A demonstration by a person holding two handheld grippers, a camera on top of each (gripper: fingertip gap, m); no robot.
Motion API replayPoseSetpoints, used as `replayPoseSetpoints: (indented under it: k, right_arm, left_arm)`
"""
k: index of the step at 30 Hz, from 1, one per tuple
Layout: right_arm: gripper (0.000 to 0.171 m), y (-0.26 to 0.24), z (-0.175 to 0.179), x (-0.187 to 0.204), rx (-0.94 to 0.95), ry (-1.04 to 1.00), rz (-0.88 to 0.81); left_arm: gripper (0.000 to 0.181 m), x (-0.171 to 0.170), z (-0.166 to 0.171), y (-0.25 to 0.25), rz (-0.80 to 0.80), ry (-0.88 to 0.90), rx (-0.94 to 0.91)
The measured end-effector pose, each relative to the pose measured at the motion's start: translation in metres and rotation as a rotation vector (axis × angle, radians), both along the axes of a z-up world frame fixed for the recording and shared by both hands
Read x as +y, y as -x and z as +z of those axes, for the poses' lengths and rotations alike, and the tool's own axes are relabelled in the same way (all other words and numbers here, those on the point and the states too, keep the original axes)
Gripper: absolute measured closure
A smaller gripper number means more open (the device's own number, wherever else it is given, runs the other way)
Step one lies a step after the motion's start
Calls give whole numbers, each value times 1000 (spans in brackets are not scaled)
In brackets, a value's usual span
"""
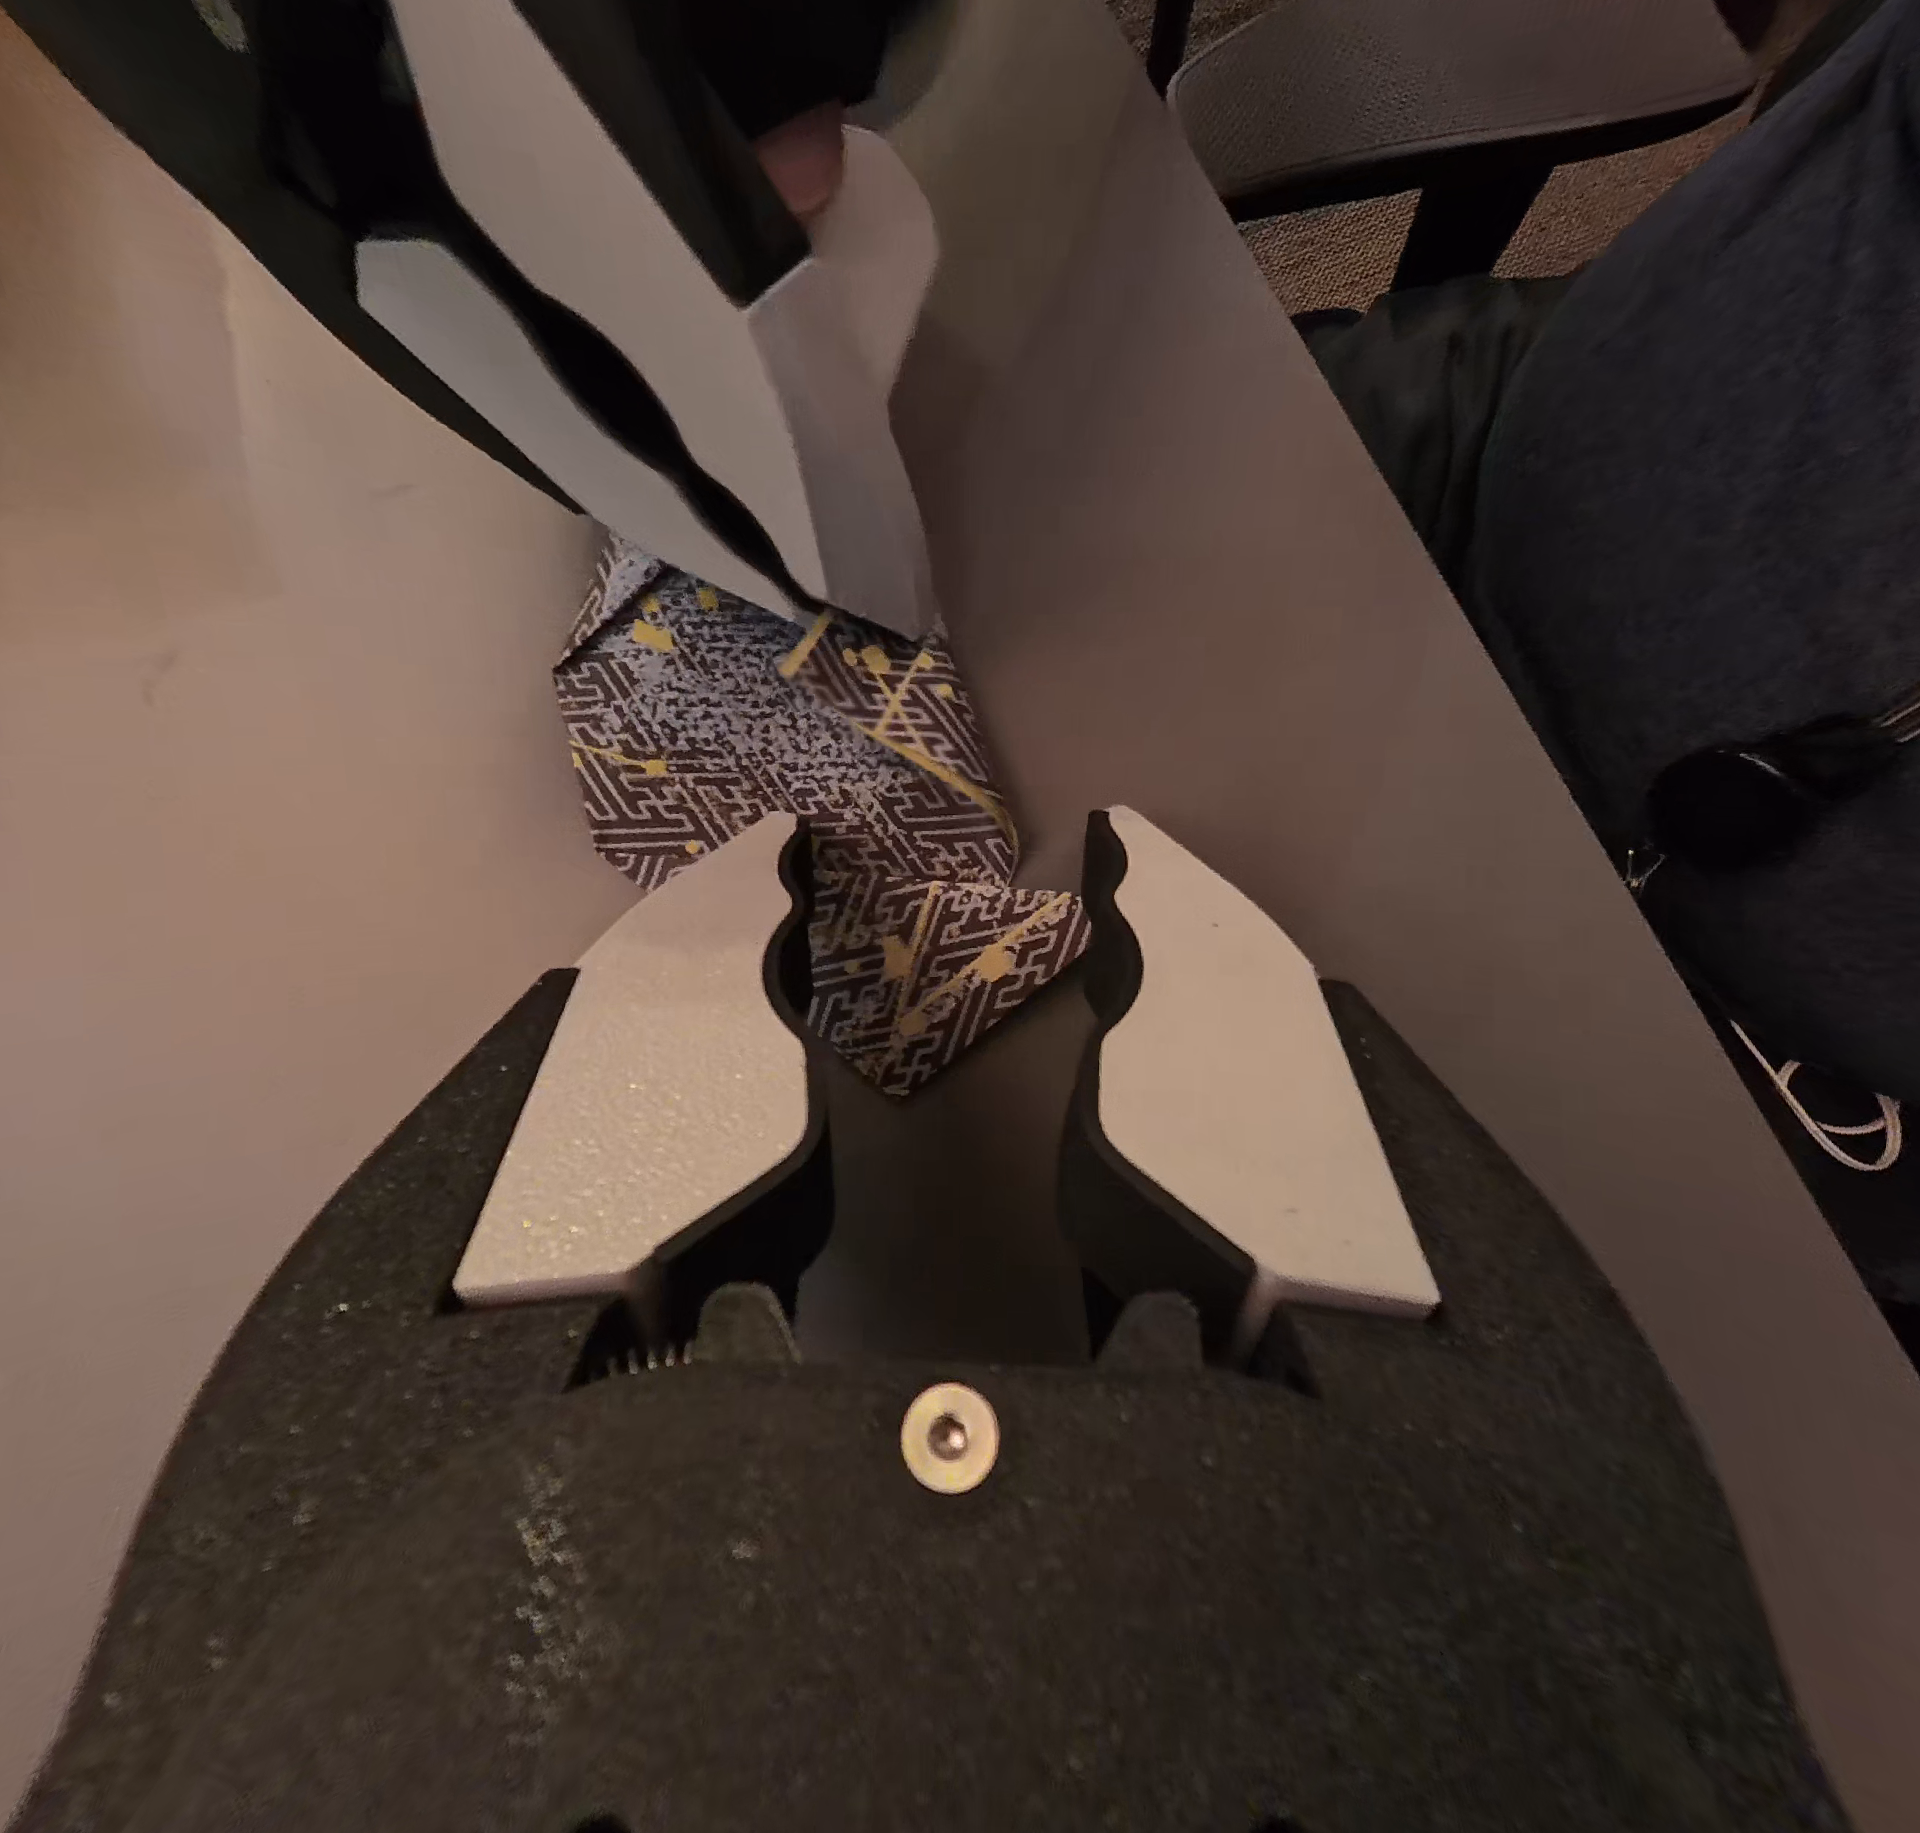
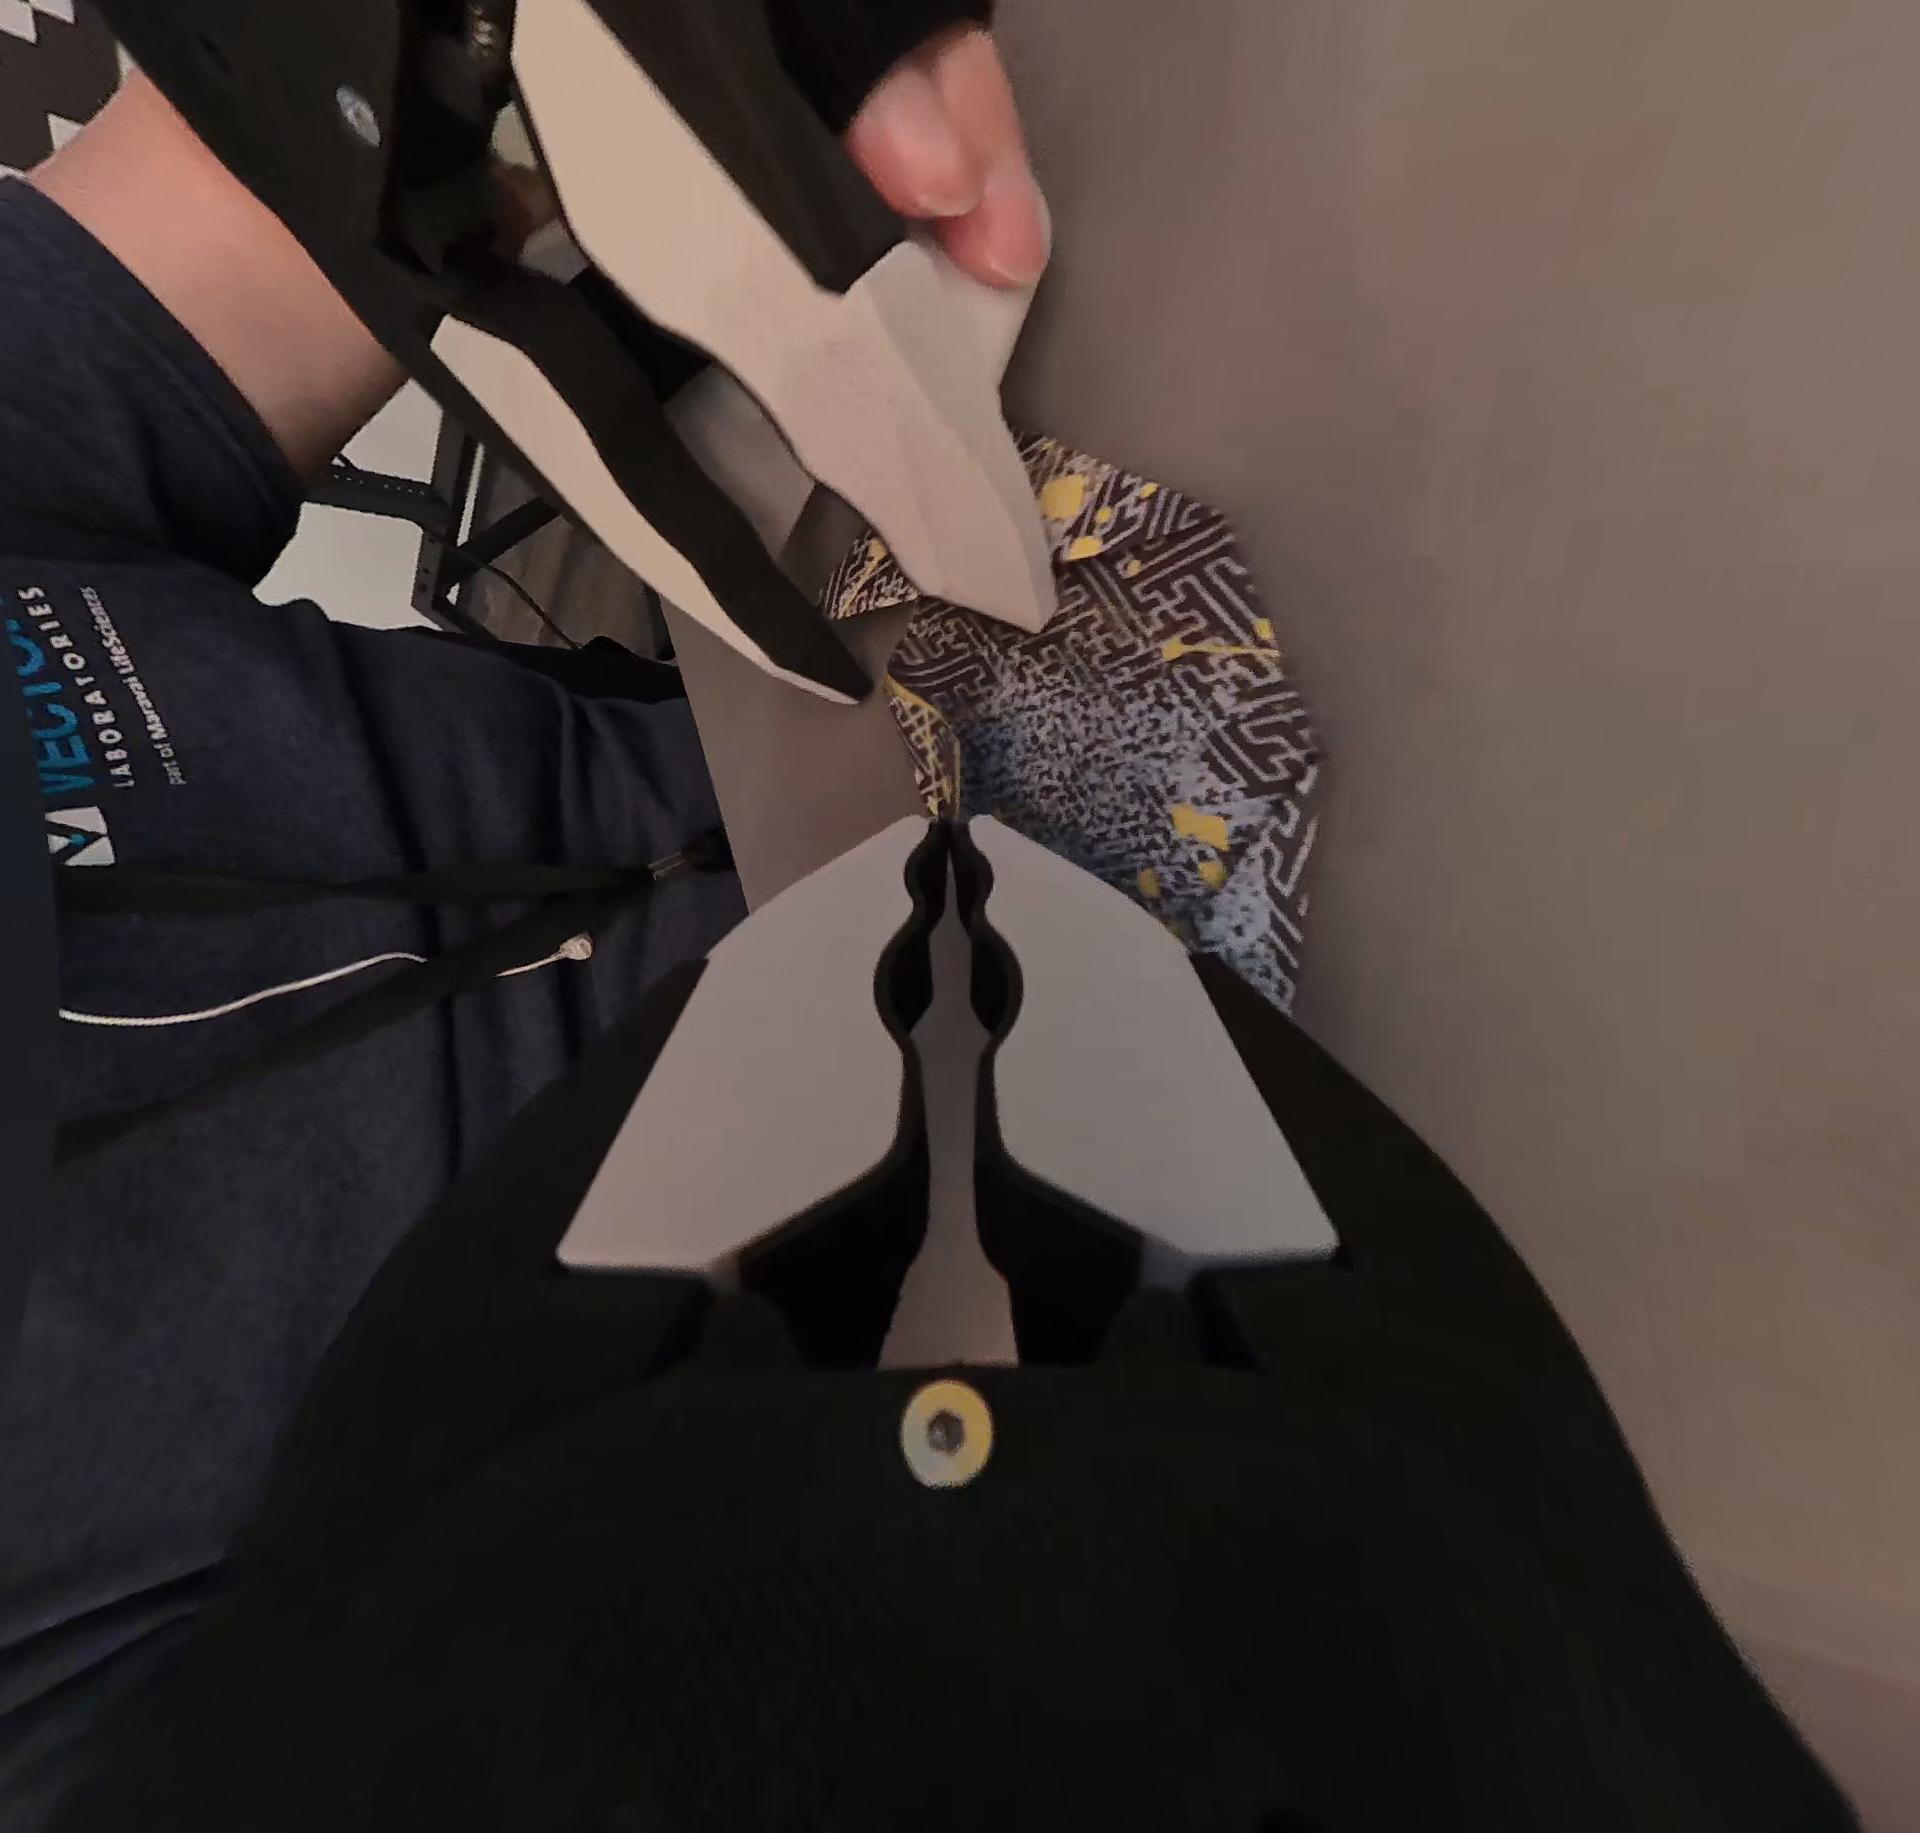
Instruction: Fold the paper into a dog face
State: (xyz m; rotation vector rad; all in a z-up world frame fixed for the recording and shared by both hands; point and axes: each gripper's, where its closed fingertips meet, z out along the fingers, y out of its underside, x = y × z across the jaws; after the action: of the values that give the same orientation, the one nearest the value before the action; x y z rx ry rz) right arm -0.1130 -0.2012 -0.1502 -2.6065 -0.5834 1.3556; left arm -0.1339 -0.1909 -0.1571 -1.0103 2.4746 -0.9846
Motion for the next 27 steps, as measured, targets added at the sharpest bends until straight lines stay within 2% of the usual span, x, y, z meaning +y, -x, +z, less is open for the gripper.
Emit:
replayPoseSetpoints:
  k: [3, 11, 16, 21, 27]
  right_arm:
    - [168, -3, -3, 3, -27, 21, -5]
    - [169, -3, -7, 3, -87, 127, 21]
    - [169, -4, -8, 3, -170, 138, 52]
    - [169, -4, -8, 3, -175, 165, 50]
    - [170, -4, -8, 3, -130, 199, 36]
  left_arm:
    - [137, -1, 0, 2, -15, -7, 0]
    - [136, -1, 0, 2, -19, -6, 0]
    - [135, 1, 0, -1, -16, 1, -4]
    - [136, 1, 1, -1, -4, 16, -14]
    - [140, -4, 20, -7, -7, 64, -164]
